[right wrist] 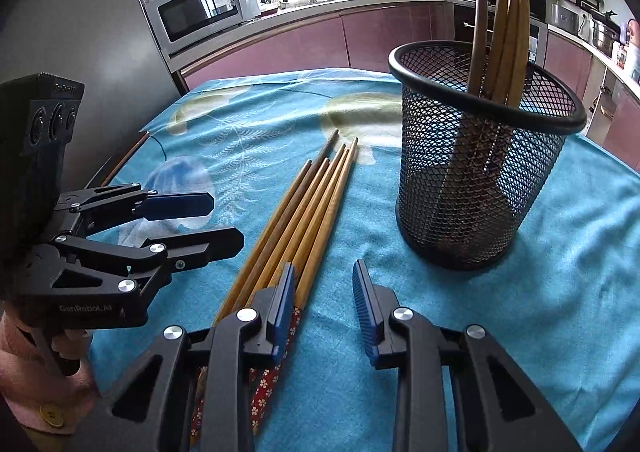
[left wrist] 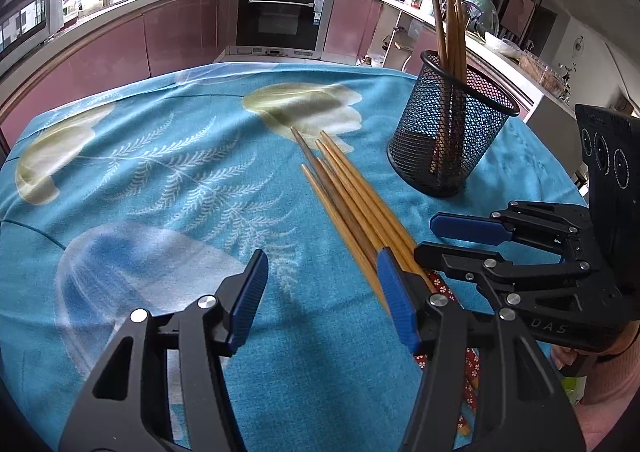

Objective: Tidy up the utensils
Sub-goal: 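Open both grippers and withdraw them toward the remaining chopsticks, then lower both open grippers onto the loose wooden chopsticks on the cloth, then grasp a wooden chopstick with the left gripper while the right gripper grasps another, then lift both chopsticks upright and carry them over the black mesh holder, then lower both chopsticks into the mesh holder and open both grippers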

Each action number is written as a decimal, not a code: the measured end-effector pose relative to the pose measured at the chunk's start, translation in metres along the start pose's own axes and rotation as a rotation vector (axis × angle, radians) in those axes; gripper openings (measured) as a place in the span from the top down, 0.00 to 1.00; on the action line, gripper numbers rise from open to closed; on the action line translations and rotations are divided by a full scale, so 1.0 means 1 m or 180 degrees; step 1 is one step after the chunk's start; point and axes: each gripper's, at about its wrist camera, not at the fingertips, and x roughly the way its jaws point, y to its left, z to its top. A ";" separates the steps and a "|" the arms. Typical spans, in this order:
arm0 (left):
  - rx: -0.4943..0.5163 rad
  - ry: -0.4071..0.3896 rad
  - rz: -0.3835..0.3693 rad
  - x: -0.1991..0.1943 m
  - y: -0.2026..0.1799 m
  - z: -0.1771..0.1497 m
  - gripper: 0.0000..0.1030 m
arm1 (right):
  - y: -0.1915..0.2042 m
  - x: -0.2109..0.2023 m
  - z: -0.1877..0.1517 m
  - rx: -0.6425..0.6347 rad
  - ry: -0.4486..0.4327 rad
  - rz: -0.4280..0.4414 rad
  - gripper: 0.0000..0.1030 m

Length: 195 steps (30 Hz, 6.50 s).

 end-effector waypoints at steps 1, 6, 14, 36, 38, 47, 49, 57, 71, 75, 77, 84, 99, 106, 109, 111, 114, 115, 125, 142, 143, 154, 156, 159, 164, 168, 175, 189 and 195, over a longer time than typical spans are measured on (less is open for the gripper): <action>0.0003 0.0008 0.0000 0.001 0.000 0.000 0.45 | 0.000 0.000 0.000 -0.0001 -0.0003 -0.0010 0.72; 0.0029 0.0058 0.0027 0.005 -0.002 -0.001 0.45 | -0.001 0.001 -0.001 -0.0012 -0.0003 -0.0045 0.73; 0.0075 0.0094 0.0074 0.011 -0.006 0.000 0.45 | -0.001 0.002 -0.001 -0.0001 0.0001 -0.0087 0.73; 0.0261 0.0137 0.0090 0.015 -0.004 0.001 0.47 | 0.001 0.006 0.001 -0.0055 0.0013 -0.0154 0.73; 0.0268 0.0143 0.0096 0.015 -0.004 0.002 0.51 | 0.002 0.007 0.002 -0.0069 0.0016 -0.0176 0.73; 0.0273 0.0168 0.0121 0.017 0.001 0.006 0.69 | 0.010 0.018 0.010 -0.0170 0.0025 -0.0283 0.75; 0.0257 0.0163 0.0132 0.019 0.002 0.008 0.73 | 0.011 0.021 0.012 -0.0178 0.0026 -0.0288 0.75; 0.0131 0.0160 0.0187 0.021 0.005 0.012 0.88 | 0.011 0.026 0.017 -0.0175 0.0033 -0.0279 0.88; 0.0125 0.0167 0.0263 0.021 0.005 0.011 0.90 | 0.007 0.026 0.020 -0.0080 0.0057 -0.0163 0.93; 0.0078 0.0152 0.0260 0.019 0.006 0.010 0.92 | 0.005 0.023 0.018 -0.0030 0.0021 -0.0138 0.94; 0.0057 0.0141 0.0255 0.018 0.007 0.009 0.93 | 0.005 0.019 0.018 -0.0025 -0.0008 -0.0130 0.94; 0.0019 0.0072 0.0216 0.003 0.009 0.008 0.93 | 0.005 0.004 0.018 0.0007 -0.0123 0.0004 0.94; 0.0051 -0.0385 -0.0217 -0.063 -0.006 0.029 0.93 | 0.001 -0.070 0.023 0.0066 -0.0679 0.0425 0.94; 0.0053 -0.0644 -0.0482 -0.100 -0.013 0.040 0.93 | -0.010 -0.100 0.030 0.0100 -0.0947 0.0388 0.94; 0.0073 -0.0771 -0.0514 -0.114 -0.016 0.046 0.93 | -0.014 -0.111 0.032 0.0103 -0.1045 0.0361 0.94; 0.0080 -0.0843 -0.0543 -0.122 -0.017 0.050 0.93 | -0.016 -0.117 0.034 0.0099 -0.1109 0.0334 0.94; 0.0076 -0.0930 -0.0617 -0.131 -0.019 0.058 0.93 | -0.019 -0.125 0.037 0.0101 -0.1183 0.0303 0.94; 0.0081 -0.0963 -0.0631 -0.133 -0.020 0.060 0.93 | -0.020 -0.127 0.038 0.0096 -0.1203 0.0289 0.94; 0.0103 -0.1168 -0.0721 -0.145 -0.035 0.092 0.93 | -0.027 -0.146 0.049 0.0056 -0.1391 0.0102 0.94; 0.0308 -0.1426 -0.0742 -0.148 -0.074 0.152 0.93 | -0.049 -0.166 0.068 0.0053 -0.1632 -0.0149 0.94; 0.0314 -0.1424 -0.0740 -0.147 -0.077 0.155 0.93 | -0.049 -0.166 0.069 0.0060 -0.1634 -0.0153 0.94; 0.0336 -0.1201 -0.0562 -0.105 -0.089 0.167 0.93 | -0.061 -0.138 0.077 0.0132 -0.1441 -0.0236 0.94; 0.0324 -0.1141 -0.0534 -0.095 -0.087 0.166 0.93 | -0.066 -0.132 0.077 0.0165 -0.1383 -0.0229 0.94; 0.0334 -0.1046 -0.0507 -0.081 -0.085 0.169 0.93 | -0.069 -0.123 0.076 0.0193 -0.1299 -0.0245 0.94; 0.0395 -0.0864 -0.0489 -0.061 -0.084 0.166 0.93 | -0.070 -0.110 0.076 0.0206 -0.1115 -0.0248 0.94; 0.0398 -0.0718 -0.0477 -0.044 -0.082 0.166 0.93 | -0.072 -0.100 0.075 0.0224 -0.0978 -0.0240 0.94; 0.0368 -0.0659 -0.0482 -0.028 -0.073 0.167 0.93 | -0.079 -0.085 0.078 0.0304 -0.0812 -0.0237 0.94; 0.0332 -0.0599 -0.0410 -0.011 -0.069 0.165 0.87 | -0.090 -0.077 0.078 0.0463 -0.0804 -0.0275 0.92; 0.0330 -0.0631 -0.0385 -0.014 -0.068 0.157 0.80 | -0.089 -0.079 0.074 0.0450 -0.0845 -0.0245 0.83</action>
